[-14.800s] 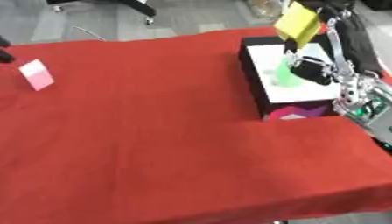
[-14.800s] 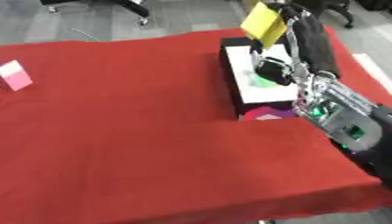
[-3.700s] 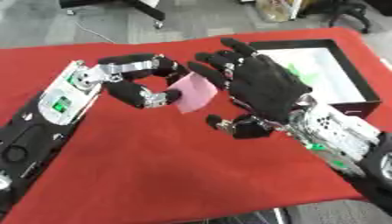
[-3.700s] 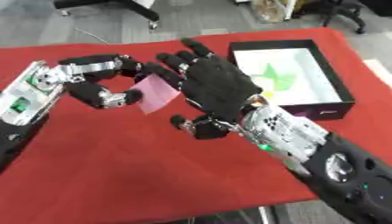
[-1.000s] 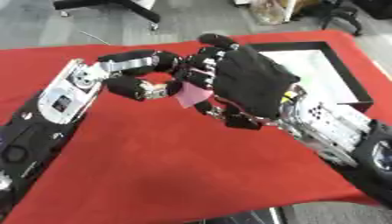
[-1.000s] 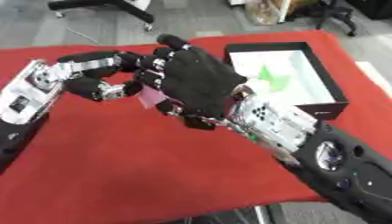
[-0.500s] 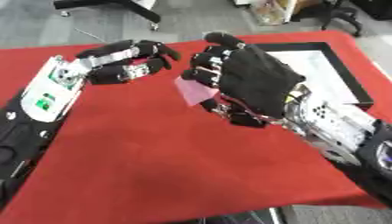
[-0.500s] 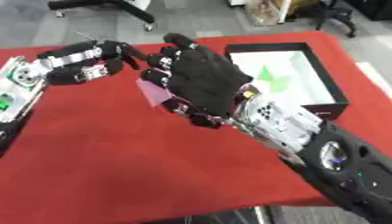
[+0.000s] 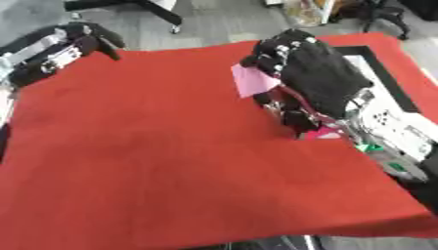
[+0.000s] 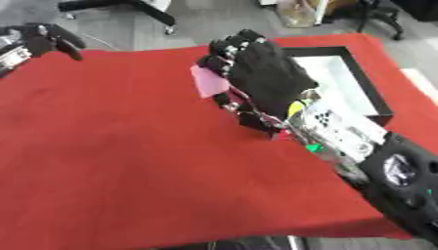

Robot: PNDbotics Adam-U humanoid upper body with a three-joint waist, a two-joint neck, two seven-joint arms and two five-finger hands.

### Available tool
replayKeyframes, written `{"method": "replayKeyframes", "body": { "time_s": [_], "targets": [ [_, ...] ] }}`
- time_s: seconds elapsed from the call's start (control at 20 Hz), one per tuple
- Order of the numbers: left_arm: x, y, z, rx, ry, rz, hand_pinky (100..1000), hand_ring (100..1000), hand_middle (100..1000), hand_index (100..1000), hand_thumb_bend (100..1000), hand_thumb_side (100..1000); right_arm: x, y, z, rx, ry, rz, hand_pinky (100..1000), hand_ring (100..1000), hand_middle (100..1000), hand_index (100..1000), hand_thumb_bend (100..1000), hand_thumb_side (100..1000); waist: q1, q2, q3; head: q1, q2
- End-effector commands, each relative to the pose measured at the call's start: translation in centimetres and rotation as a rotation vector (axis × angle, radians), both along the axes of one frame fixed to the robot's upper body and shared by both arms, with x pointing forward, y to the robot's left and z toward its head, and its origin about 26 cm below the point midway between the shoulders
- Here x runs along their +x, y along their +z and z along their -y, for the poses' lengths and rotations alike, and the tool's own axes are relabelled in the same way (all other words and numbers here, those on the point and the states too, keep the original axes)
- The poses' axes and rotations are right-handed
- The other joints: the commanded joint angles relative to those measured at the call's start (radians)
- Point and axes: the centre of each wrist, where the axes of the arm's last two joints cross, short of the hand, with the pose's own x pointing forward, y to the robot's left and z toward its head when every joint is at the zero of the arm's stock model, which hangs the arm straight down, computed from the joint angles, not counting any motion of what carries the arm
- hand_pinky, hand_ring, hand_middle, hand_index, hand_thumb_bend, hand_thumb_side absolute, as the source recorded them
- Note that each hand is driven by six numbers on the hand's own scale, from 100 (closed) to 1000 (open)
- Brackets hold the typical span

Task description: Pick up the objects with one hand, pass them to the other hand, and then place them into the box on the other side of the table.

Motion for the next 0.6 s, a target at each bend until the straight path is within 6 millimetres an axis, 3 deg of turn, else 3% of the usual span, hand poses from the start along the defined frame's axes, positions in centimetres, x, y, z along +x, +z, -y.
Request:
{"method": "replayKeyframes", "body": {
  "time_s": [0.05,0.3,0.5,0.6],
  "targets": [
    [-1.8,2.5,-2.3,-0.012,-0.062,0.120,808,657,715,836,100,835,0.1,0.9,2.7,0.154,-0.203,-0.004,668,789,238,569,100,100,0.004,-0.008,0.010,-0.021,-0.003],
    [-4.5,2.2,-4.0,-0.163,0.030,0.094,791,630,687,821,100,799,0.1,1.2,6.5,0.384,-0.616,-0.045,611,885,355,680,100,157,0.013,0.001,0.042,-0.057,-0.003],
    [-6.1,2.1,-4.3,-0.258,0.069,0.089,784,621,674,815,100,783,3.4,-1.2,12.3,0.533,-0.887,-0.119,638,978,547,831,344,395,0.016,0.010,0.078,-0.090,-0.003],
    [-6.7,2.2,-4.0,-0.293,0.073,0.093,784,620,672,816,100,776,4.4,-3.0,14.5,0.600,-0.986,-0.167,667,1000,618,856,437,481,0.016,0.015,0.098,-0.105,-0.003]
  ]
}}
